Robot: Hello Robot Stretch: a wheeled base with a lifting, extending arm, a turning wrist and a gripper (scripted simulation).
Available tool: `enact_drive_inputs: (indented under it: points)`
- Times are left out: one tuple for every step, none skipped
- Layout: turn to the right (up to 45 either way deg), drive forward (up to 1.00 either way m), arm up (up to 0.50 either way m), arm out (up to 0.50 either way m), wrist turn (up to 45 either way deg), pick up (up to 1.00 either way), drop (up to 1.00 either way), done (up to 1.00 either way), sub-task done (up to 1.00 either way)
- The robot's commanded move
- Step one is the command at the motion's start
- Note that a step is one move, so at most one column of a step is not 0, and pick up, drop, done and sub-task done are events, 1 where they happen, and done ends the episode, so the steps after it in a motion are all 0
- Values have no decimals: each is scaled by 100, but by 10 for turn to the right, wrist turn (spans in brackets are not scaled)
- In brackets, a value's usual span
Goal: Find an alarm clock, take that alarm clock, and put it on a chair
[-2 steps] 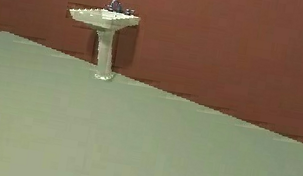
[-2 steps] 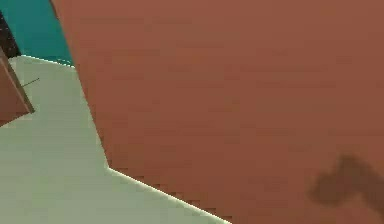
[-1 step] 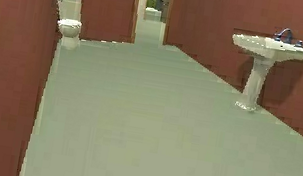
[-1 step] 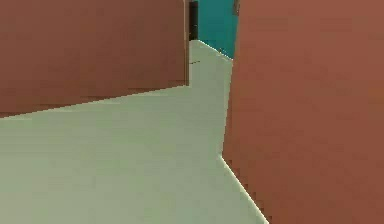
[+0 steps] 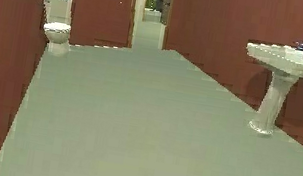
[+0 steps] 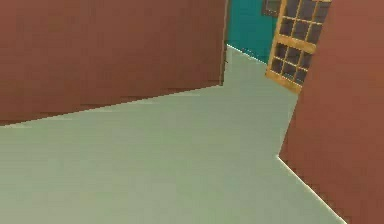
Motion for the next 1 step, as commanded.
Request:
enact_drive_inputs:
  points:
    - [0, 100, 0, 0, 0, 0, 0, 0, 0]
